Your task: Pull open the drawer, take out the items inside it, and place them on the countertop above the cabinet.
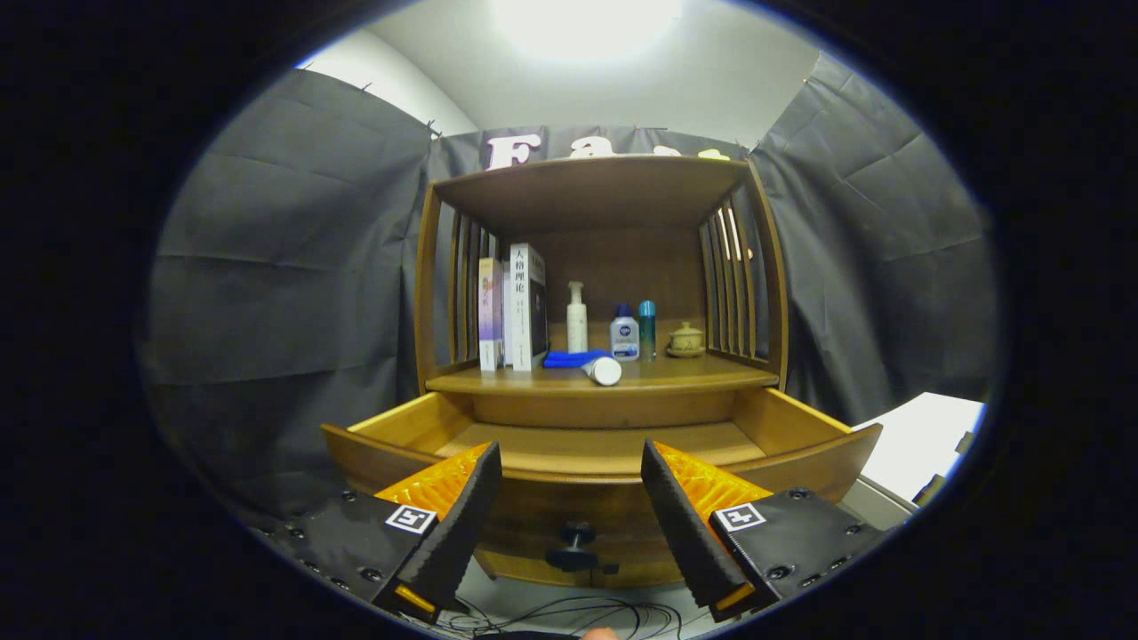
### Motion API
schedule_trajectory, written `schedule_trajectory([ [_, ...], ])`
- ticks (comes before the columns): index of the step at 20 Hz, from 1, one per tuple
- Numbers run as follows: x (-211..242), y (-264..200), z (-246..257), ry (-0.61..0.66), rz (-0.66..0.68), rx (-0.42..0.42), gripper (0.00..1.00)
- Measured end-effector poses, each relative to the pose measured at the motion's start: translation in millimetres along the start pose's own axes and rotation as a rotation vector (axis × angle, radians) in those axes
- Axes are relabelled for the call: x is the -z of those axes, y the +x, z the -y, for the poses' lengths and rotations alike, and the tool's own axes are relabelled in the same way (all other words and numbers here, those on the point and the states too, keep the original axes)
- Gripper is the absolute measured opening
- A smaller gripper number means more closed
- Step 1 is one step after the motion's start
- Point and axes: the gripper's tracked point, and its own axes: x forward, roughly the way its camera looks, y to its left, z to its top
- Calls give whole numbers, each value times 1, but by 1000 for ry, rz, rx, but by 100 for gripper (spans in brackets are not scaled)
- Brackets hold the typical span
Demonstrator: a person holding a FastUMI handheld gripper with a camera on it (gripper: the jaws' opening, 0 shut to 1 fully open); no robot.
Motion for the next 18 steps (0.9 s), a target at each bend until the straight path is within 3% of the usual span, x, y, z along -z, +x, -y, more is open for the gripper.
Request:
schedule_trajectory([
  [9,55,11,-5,-47,-87,8,98],
  [18,63,26,6,-18,-112,68,96],
])
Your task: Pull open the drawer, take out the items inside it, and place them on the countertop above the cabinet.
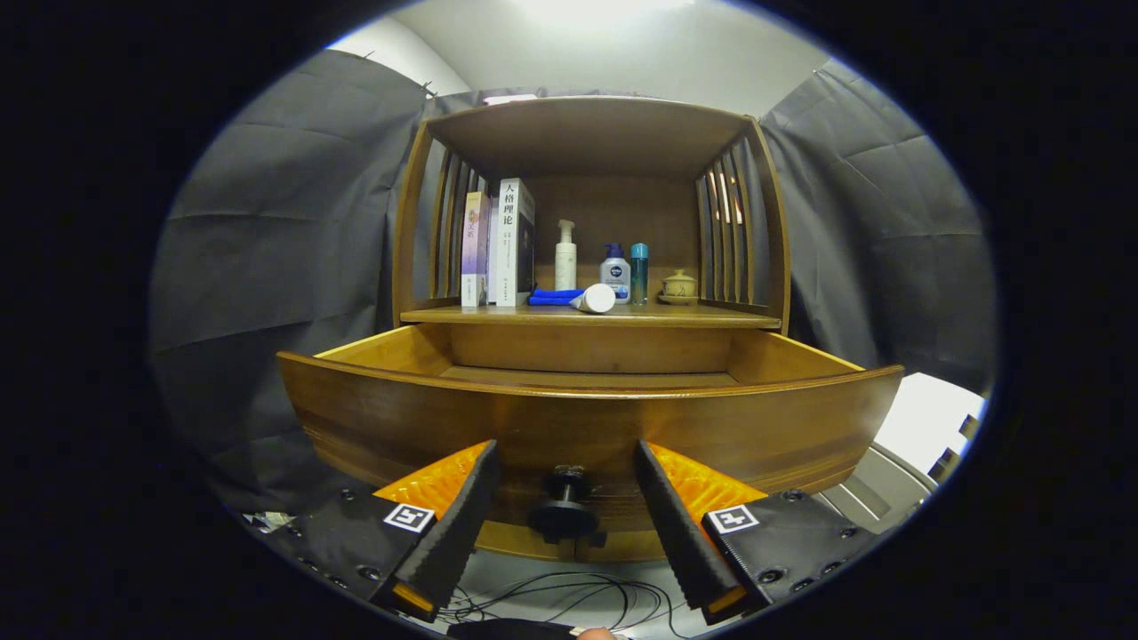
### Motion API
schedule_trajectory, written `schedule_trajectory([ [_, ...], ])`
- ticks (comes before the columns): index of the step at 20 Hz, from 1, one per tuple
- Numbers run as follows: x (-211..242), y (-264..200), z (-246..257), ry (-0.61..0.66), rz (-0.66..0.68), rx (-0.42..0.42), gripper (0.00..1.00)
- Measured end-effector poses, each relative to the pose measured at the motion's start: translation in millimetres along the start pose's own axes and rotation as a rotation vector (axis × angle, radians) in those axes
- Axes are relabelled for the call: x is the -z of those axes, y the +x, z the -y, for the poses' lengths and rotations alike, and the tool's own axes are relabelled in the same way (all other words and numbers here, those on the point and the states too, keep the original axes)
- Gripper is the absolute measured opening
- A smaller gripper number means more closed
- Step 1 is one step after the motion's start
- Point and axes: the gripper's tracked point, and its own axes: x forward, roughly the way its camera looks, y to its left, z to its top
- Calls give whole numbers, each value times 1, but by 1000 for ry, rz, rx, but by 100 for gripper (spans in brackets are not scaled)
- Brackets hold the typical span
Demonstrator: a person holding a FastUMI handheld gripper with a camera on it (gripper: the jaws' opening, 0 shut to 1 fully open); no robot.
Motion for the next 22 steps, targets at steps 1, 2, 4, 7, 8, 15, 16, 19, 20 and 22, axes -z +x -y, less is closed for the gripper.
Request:
schedule_trajectory([
  [1,-1,2,0,5,1,9,96],
  [2,-1,4,2,6,-2,19,96],
  [4,-3,11,5,12,-8,35,96],
  [7,-7,20,2,17,-3,28,97],
  [8,-8,18,1,8,2,33,97],
  [15,-18,48,-1,7,23,41,99],
  [16,-23,55,0,8,30,43,99],
  [19,-27,75,0,25,23,43,98],
  [20,-25,81,0,34,13,43,98],
  [22,-29,92,1,35,13,46,98],
])
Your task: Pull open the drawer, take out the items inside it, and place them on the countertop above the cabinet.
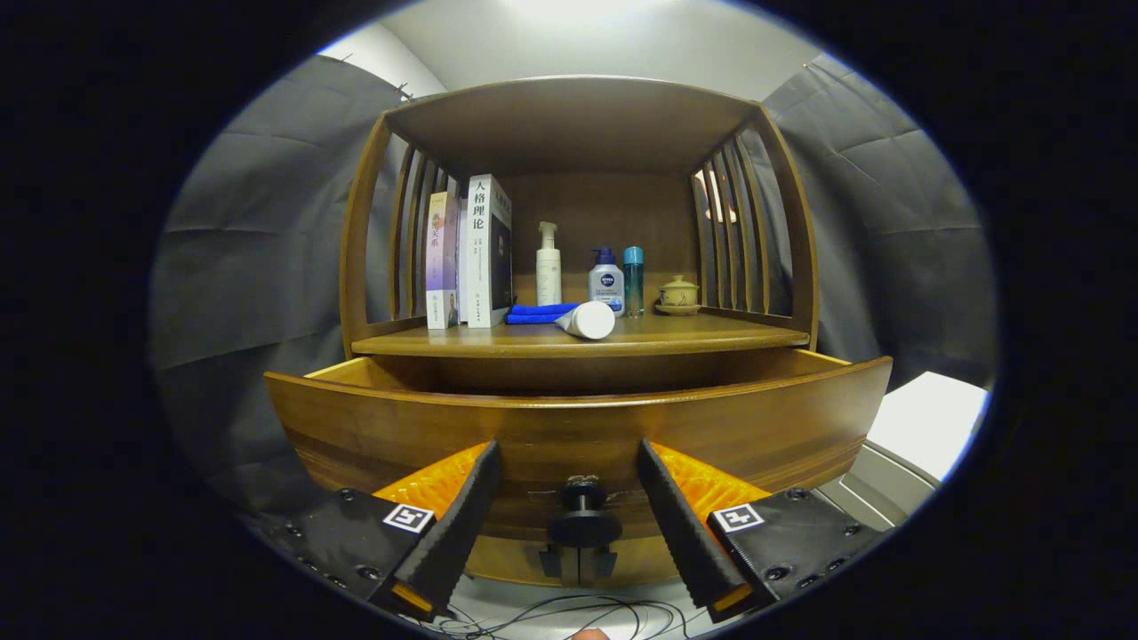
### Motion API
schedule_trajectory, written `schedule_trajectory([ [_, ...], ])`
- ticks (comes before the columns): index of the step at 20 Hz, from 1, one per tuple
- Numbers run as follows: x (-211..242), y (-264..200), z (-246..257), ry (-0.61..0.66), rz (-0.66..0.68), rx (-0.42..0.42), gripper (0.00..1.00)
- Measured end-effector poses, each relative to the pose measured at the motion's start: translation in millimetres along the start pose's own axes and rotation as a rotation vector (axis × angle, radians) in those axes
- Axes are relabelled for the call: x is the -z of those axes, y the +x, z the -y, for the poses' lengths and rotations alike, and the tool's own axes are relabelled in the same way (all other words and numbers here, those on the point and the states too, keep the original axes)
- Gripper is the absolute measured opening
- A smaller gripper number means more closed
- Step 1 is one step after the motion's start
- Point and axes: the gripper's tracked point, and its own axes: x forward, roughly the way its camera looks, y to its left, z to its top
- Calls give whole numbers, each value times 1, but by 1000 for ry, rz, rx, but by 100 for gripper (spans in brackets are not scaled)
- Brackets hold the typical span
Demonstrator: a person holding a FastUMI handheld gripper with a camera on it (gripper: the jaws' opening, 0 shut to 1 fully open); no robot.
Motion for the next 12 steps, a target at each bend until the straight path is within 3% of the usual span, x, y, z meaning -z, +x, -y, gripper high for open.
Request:
schedule_trajectory([
  [12,-8,57,-1,7,-19,6,98],
])
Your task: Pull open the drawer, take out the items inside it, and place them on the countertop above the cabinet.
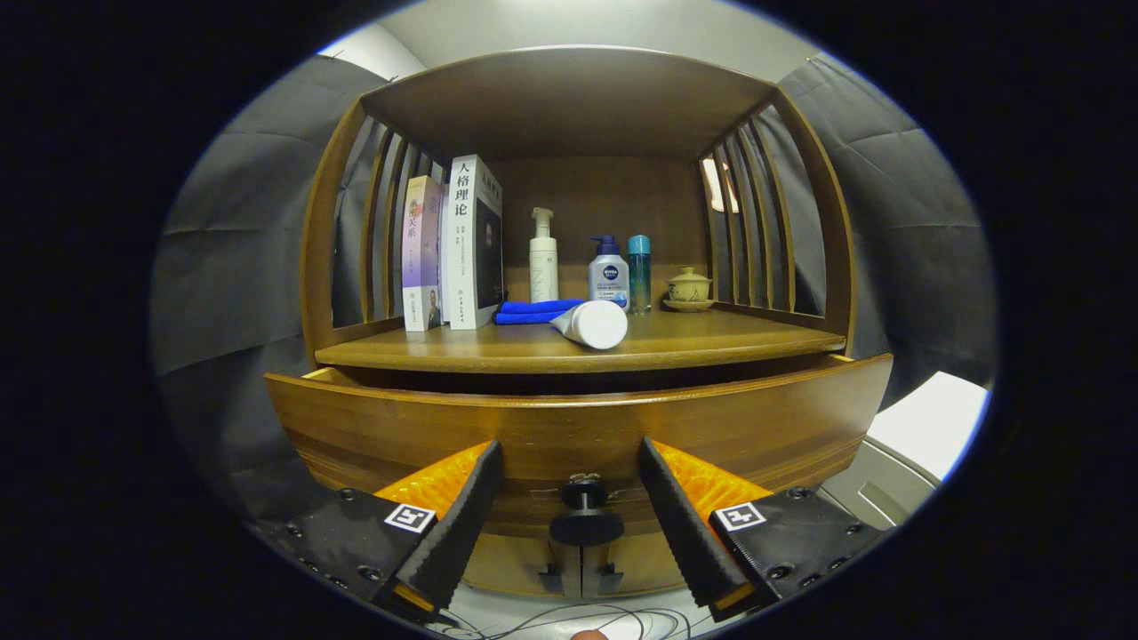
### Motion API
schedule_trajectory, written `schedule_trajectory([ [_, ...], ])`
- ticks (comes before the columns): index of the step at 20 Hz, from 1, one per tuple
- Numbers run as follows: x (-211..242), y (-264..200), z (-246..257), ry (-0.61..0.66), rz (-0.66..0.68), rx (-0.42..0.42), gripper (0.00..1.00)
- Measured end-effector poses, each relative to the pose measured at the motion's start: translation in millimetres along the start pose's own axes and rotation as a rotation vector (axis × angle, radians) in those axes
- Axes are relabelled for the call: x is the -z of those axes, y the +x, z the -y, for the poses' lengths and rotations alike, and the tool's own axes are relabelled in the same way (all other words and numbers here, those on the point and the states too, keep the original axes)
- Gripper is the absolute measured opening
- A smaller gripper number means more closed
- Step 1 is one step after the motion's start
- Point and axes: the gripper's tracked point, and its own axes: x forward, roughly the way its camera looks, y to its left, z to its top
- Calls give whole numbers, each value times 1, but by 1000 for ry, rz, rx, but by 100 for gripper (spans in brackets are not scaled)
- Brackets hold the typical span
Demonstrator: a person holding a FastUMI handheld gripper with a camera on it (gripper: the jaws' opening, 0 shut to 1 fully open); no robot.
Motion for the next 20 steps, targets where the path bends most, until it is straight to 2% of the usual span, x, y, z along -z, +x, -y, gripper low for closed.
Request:
schedule_trajectory([
  [15,-7,54,-1,1,27,14,98],
  [20,-2,55,-5,3,38,21,98],
])
